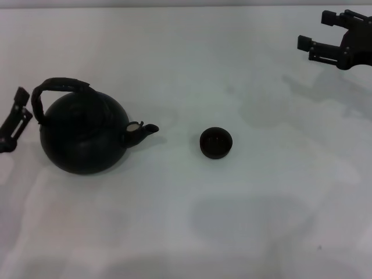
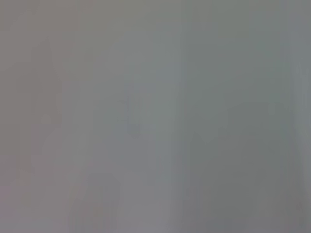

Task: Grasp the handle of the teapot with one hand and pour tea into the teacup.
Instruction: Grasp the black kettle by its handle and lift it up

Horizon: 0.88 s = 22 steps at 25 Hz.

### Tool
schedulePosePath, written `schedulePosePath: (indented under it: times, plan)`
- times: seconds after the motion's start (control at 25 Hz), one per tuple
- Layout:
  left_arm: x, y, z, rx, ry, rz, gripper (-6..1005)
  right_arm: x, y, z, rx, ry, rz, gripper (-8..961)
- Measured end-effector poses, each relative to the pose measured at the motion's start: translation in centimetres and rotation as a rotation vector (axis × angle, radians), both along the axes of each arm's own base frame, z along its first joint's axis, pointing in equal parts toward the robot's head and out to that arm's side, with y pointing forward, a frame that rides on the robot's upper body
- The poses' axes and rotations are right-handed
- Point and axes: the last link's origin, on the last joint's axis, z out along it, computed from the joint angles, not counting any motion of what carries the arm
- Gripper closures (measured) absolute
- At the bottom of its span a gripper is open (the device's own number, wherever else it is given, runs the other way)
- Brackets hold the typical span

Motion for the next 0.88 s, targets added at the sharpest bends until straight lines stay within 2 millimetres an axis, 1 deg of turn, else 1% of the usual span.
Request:
schedulePosePath:
  times: [0.16,0.28,0.44,0.88]
  plan:
    - [0.1,-0.7,-0.6,-0.010,-0.007,0.013,123,0.2,0.0,-0.1,0.001,-0.004,-0.013,110]
    - [0.0,-0.8,-1.0,-0.037,-0.014,0.022,123,0.3,0.0,-0.2,-0.002,-0.001,-0.017,110]
    - [0.0,-0.4,-1.7,-0.109,-0.034,0.028,128,0.3,0.0,-0.4,-0.006,0.003,-0.016,109]
    - [-0.5,0.4,-2.3,-0.164,-0.036,0.066,189,0.6,-0.4,-0.7,-0.017,0.015,-0.029,110]
